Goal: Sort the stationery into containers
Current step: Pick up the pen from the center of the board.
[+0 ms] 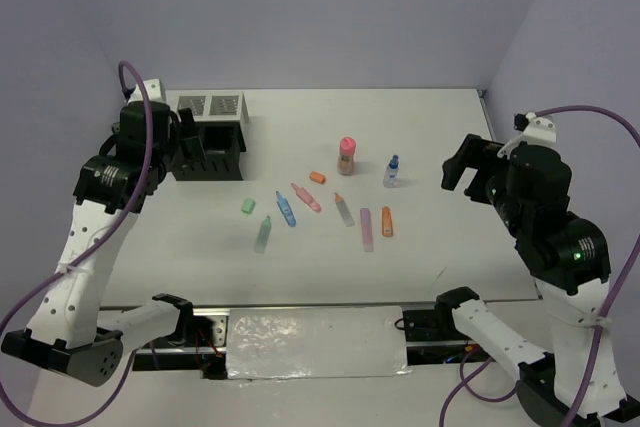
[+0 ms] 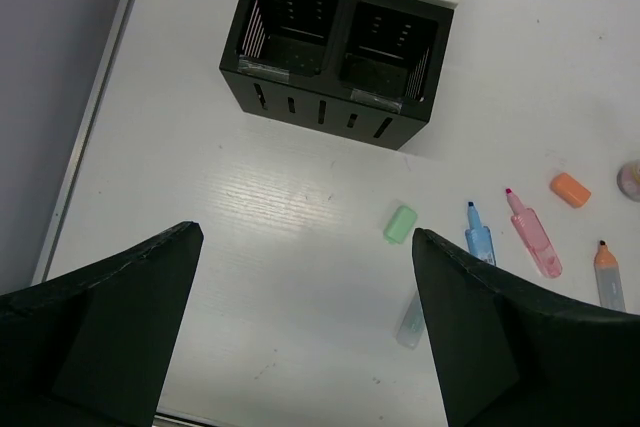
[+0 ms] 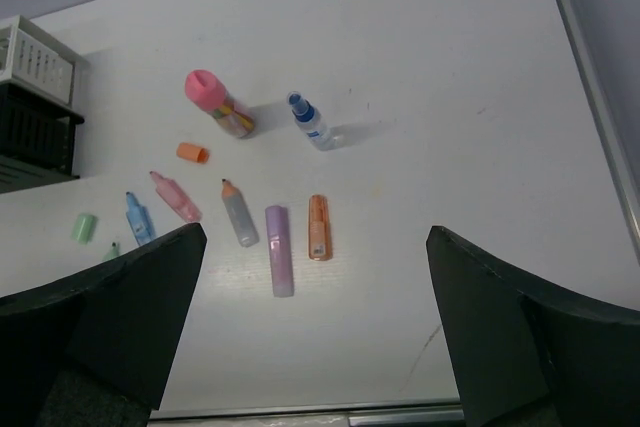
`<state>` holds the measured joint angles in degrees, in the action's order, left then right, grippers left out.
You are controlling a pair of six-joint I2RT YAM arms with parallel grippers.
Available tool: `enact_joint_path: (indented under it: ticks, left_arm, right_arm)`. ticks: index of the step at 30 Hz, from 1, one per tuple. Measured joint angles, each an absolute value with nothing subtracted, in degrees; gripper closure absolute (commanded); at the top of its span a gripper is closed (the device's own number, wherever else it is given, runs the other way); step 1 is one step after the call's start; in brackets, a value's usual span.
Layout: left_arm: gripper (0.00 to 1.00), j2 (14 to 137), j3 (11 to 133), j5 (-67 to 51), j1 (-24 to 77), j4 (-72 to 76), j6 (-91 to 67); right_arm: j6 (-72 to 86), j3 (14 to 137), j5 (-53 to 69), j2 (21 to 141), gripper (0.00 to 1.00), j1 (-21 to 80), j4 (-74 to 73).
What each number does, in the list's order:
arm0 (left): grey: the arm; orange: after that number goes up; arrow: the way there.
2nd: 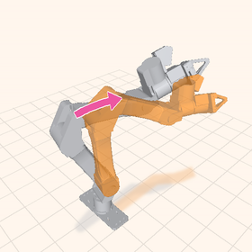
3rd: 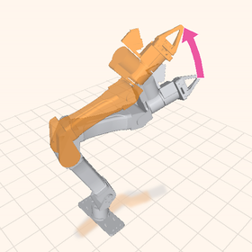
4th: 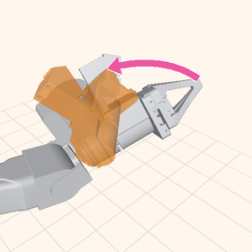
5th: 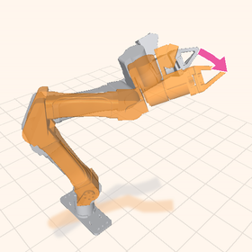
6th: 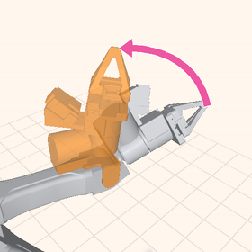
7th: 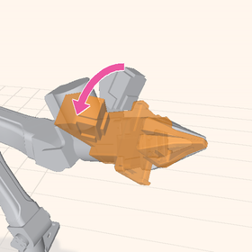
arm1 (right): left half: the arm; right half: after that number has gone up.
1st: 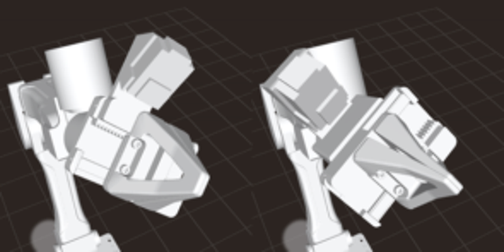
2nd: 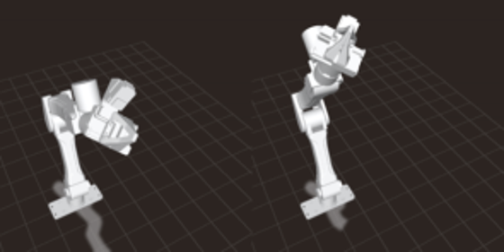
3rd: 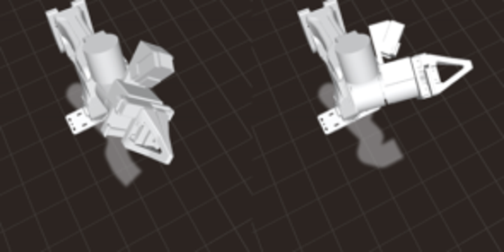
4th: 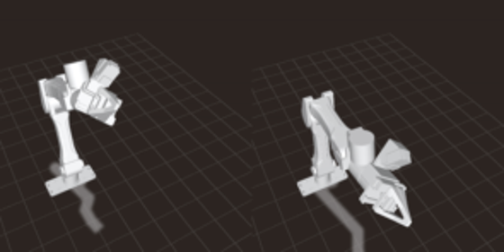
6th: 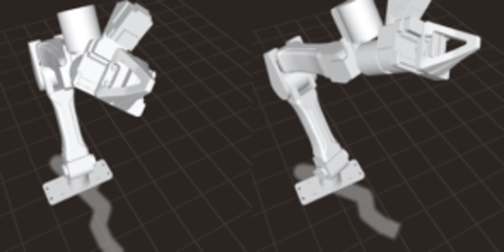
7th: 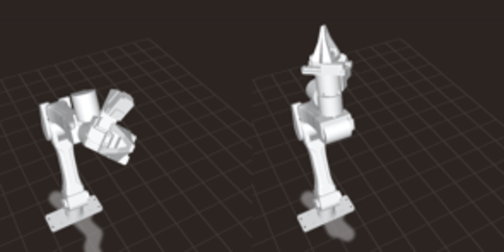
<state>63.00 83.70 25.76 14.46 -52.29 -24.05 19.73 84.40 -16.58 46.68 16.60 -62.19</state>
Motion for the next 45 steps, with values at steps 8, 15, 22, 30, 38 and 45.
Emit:
enact_joint_path:
  ticks: [8, 15, 22, 30, 38, 45]
  left_arm:
    - [0.01, 62.19, 82.81, 25.69, 14.46, -52.25, -23.92]
    - [0.01, 61.58, 81.21, 23.59, 14.46, -51.48, -23.68]
    - [0.01, 62.46, 80.99, 19.11, 14.46, -50.54, -22.39]
    - [0.01, 77.12, 83.33, 9.45, 23.16, -41.8, -22.5]
    - [0.01, 110.02, 104.44, 6.48, 34.63, -35.94, -21.74]
    - [0.01, 125.78, 119.63, 4.78, 38.5, -33.95, -21.15]
  right_arm:
    - [20.12, 84.07, -17.63, 46.19, 0.0, 16.6, -62.02]
    - [20.16, 81.67, -18.52, 44.49, 0.0, 16.6, -61.1]
    - [20.1, 76.82, -17.82, 45.04, 0.0, 16.6, -60.77]
    - [20.08, 75.61, -14.74, 46.26, 0.0, 16.6, -60.42]
    - [20.01, 77.95, -10.87, 46.39, 0.0, 16.6, -65.47]
    - [19.79, 78.87, -4.25, 44.01, 0.0, 16.6, -70.43]
